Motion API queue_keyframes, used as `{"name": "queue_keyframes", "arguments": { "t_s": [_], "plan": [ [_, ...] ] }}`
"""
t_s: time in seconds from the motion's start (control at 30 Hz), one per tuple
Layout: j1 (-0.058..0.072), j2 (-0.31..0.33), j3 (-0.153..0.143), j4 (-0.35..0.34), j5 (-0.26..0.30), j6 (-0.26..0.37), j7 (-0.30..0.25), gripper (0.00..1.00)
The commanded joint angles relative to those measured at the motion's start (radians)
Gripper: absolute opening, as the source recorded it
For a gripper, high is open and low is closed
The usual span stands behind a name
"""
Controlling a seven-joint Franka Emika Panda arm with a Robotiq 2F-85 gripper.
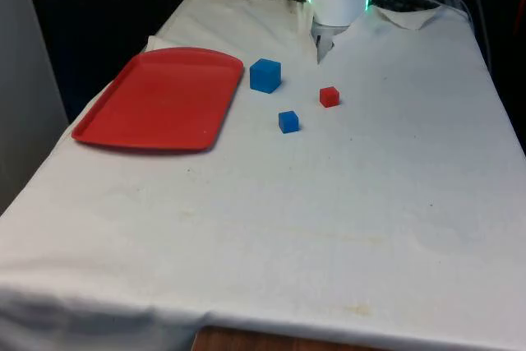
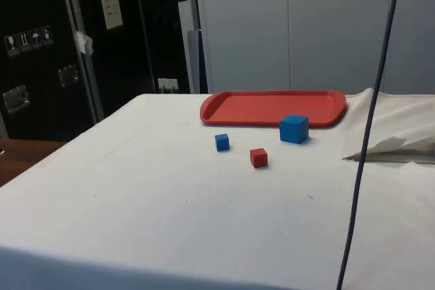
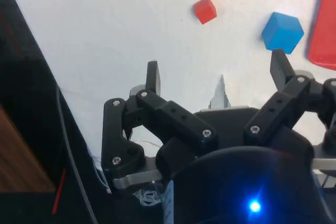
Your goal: Pick up the largest block and place it onto the tray.
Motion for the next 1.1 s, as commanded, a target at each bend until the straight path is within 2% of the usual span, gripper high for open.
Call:
{"name": "queue_keyframes", "arguments": {
  "t_s": [0.0, 0.2, 0.27, 0.33, 0.5, 0.57, 0.6, 0.87, 0.9, 0.93, 1.07],
  "plan": [
    [0.000, 0.000, 0.000, 0.000, -0.001, 0.000, 0.000, 1.00],
    [0.001, -0.022, 0.000, -0.018, -0.034, 0.001, 0.008, 1.00],
    [-0.001, -0.010, 0.000, -0.007, -0.019, -0.006, 0.001, 1.00],
    [0.001, -0.033, 0.000, -0.030, -0.044, 0.005, 0.010, 1.00],
    [-0.001, -0.058, 0.001, -0.056, -0.062, 0.016, 0.010, 1.00],
    [-0.002, -0.051, 0.000, -0.049, -0.051, 0.001, 0.003, 1.00],
    [-0.001, -0.066, 0.001, -0.065, -0.066, 0.022, 0.010, 1.00],
    [-0.002, -0.079, 0.001, -0.101, -0.067, 0.074, -0.002, 1.00],
    [-0.003, -0.070, 0.000, -0.092, -0.057, 0.058, -0.006, 1.00],
    [-0.002, -0.079, 0.002, -0.103, -0.067, 0.079, -0.001, 1.00],
    [-0.003, -0.073, 0.002, -0.108, -0.063, 0.089, -0.005, 1.00]
  ]
}}
